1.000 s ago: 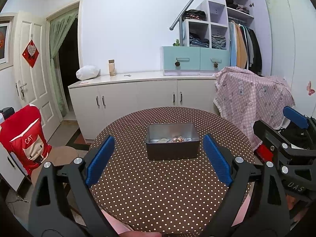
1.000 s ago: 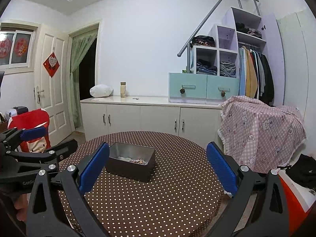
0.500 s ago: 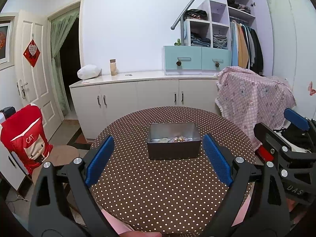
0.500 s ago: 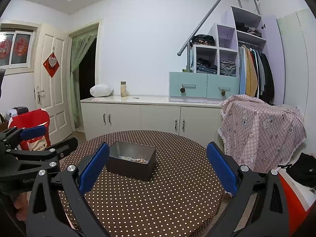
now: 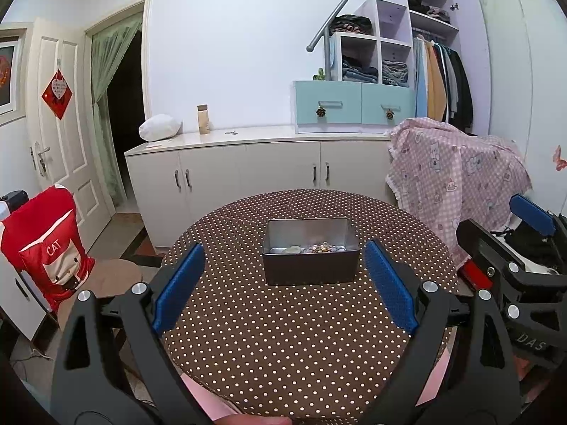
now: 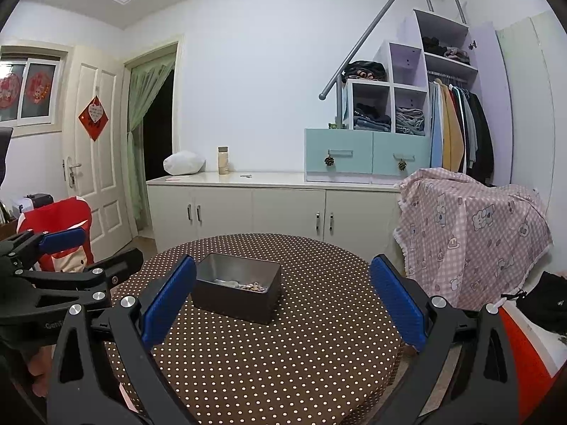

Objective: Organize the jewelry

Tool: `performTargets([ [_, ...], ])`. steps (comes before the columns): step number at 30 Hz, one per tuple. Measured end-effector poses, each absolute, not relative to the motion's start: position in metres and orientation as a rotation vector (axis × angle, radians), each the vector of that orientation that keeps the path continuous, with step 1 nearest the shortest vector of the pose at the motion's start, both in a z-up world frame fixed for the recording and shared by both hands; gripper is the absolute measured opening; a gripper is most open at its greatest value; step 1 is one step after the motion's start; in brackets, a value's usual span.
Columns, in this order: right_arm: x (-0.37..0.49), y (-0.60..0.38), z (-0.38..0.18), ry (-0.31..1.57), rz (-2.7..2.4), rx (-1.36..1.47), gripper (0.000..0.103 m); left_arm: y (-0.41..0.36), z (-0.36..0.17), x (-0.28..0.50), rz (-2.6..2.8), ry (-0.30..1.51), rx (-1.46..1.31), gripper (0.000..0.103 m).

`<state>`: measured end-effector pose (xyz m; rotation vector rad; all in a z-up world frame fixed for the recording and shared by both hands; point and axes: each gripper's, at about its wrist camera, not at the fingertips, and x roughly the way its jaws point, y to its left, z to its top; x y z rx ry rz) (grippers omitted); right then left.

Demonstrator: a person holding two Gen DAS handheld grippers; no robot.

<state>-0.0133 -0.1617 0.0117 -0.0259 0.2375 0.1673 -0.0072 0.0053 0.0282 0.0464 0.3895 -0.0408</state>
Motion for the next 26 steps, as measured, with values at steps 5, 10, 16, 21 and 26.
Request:
performTargets([
  [5,-0.0130,-0.1616,0.0117,0.240,0.169,-0.029,0.095,0.0041,0.0278,-0.0071,-0.040,0.390,0.045,0.090],
  [10,-0.0130,-0.1621,0.0106,0.243,0.172,-0.029,0.095,0.0041,0.0275,-0.0078,-0.041,0.389,0.044,0.090],
  [16,-0.0125,-0.1623,0.0104,0.243,0.170,-0.030,0.095,0.0038,0.0285,-0.0105,-0.048,0.386,0.031,0.090],
  [21,-0.0126,-0.1622,0.0101,0.241,0.168,-0.033,0.095,0.0030,0.0287,-0.0112,-0.039,0.387,0.031,0.091],
  [26,-0.0127,-0.1626,0.0103,0.240,0.168,-0.034,0.095,0.0025,0.0290,-0.0124,-0.035,0.388,0.031,0.092],
])
